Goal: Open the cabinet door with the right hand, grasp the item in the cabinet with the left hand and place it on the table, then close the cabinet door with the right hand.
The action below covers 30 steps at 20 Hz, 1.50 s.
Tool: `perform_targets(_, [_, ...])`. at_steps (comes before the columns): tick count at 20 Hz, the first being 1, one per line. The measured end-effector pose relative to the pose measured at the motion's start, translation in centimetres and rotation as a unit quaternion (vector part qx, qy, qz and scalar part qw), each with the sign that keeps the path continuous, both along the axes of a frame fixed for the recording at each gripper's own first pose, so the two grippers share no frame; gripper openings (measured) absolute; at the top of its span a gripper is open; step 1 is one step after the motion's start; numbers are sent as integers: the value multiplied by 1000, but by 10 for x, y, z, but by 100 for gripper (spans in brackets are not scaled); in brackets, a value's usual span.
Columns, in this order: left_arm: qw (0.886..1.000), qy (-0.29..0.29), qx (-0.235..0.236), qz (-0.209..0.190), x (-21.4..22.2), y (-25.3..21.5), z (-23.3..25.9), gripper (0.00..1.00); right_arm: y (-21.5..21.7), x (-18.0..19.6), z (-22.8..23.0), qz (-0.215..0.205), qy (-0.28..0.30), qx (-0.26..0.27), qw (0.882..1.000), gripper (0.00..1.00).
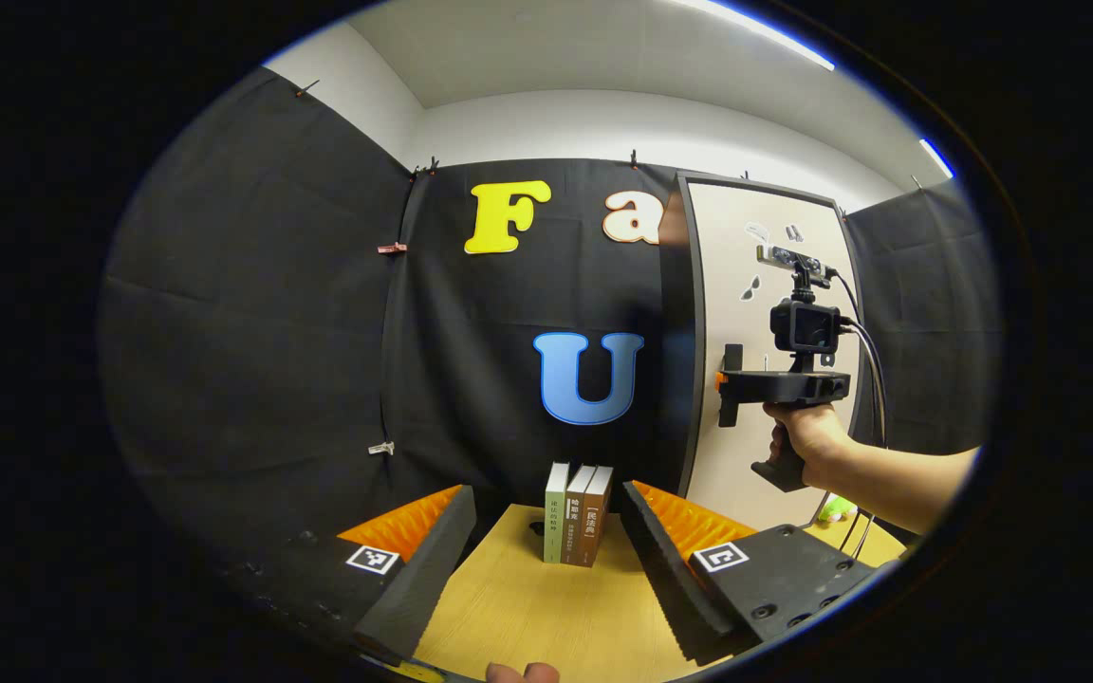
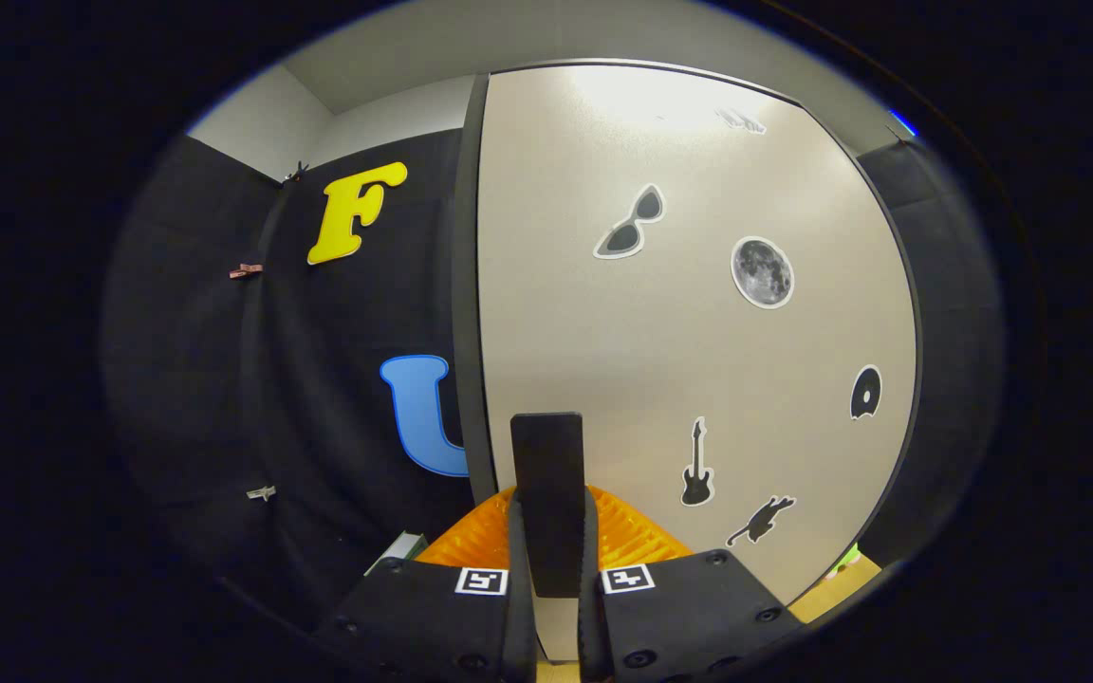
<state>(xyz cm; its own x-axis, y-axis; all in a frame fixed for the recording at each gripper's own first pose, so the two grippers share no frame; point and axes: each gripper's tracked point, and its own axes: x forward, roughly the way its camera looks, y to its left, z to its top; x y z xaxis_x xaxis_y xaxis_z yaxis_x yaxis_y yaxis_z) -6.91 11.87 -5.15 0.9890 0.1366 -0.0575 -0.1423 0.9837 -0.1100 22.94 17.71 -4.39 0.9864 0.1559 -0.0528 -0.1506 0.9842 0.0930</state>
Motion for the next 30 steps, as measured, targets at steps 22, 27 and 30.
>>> perform_targets(22, [999, -22, 0, -23, -4, -75, 28, 96, -57, -93, 15, 125, 19, 30, 992, 21])
perform_targets(27, [999, -22, -5, -32, 5, -99, 34, 96, -77, -106, 17, 128, 23, 40, 991, 21])
perform_targets(30, [999, -23, -8, -40, 13, -119, 36, 96, -88, -110, 18, 127, 23, 39, 991, 21])
